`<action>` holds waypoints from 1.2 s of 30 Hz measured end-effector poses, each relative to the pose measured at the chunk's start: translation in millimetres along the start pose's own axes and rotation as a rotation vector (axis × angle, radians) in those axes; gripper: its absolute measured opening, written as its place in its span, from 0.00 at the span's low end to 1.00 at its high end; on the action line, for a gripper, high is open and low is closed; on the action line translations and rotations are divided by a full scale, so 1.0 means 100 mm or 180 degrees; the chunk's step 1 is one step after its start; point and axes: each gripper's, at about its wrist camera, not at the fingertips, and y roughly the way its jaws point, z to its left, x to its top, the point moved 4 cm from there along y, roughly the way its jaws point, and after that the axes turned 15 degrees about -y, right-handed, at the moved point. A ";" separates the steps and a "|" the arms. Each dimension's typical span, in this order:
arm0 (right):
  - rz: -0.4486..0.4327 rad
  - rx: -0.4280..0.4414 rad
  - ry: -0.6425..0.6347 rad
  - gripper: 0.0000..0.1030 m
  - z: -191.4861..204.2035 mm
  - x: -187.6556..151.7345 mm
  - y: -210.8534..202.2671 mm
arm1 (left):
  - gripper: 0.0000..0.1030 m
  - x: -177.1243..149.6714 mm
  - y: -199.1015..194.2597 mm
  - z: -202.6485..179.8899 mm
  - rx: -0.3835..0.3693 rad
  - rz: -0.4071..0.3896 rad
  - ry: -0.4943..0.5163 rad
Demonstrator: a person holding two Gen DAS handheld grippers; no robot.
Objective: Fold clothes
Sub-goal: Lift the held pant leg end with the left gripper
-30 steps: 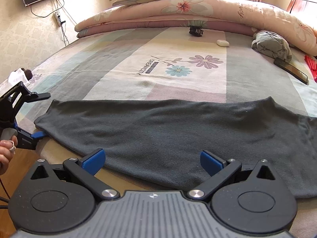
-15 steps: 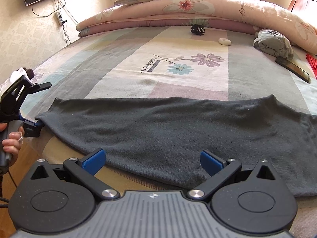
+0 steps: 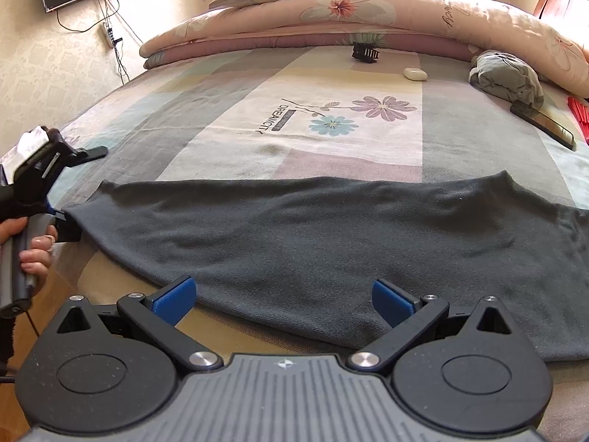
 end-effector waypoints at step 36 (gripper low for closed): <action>0.0180 0.1259 0.0414 1.00 0.41 0.55 0.45 | 0.07 -0.26 -0.28 -0.42 0.0675 -0.0180 0.1752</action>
